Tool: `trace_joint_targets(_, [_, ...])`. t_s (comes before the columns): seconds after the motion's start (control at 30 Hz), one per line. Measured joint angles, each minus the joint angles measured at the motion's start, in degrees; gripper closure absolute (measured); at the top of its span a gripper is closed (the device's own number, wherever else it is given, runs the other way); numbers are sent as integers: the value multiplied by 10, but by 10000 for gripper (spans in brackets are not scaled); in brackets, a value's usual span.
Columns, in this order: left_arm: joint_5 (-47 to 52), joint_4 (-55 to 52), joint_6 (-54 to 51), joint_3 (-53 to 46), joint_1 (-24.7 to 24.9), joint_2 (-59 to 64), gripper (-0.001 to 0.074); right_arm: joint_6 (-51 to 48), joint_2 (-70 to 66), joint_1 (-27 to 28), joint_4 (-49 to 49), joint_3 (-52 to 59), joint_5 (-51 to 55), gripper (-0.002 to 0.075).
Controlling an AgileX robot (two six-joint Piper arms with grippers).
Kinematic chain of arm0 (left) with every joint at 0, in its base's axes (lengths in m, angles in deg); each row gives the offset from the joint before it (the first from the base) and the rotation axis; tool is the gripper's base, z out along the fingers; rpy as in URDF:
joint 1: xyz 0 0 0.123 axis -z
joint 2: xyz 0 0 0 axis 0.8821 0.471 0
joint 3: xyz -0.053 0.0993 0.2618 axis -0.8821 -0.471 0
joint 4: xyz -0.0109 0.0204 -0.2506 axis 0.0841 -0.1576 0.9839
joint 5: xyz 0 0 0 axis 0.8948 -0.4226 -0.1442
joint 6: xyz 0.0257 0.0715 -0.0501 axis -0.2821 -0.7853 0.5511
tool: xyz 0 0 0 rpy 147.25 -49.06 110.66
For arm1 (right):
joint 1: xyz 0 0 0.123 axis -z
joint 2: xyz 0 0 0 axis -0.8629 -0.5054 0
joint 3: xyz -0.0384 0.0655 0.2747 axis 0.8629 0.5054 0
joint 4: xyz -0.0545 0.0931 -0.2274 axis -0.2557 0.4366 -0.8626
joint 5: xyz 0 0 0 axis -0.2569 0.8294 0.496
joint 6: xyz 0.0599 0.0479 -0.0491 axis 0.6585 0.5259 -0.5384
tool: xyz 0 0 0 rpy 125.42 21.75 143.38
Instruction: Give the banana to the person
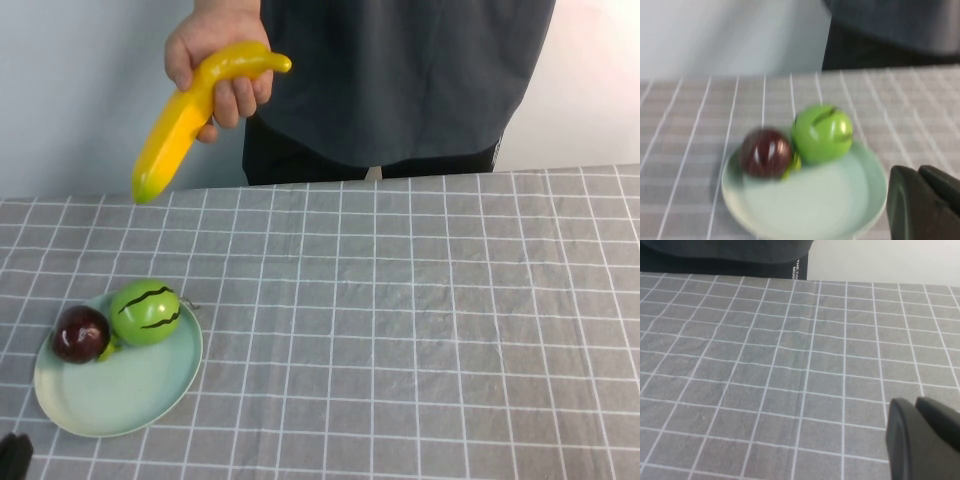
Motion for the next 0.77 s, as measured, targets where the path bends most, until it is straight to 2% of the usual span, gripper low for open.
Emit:
trace_joint_targets(0.1, [37,0,-1,0,-7,-1,737,0,0,0,0,0,0,732])
trace_joint_targets(0.77, [44,0,-3,1,-8,-2,737,0,0,0,-4,0,0,732])
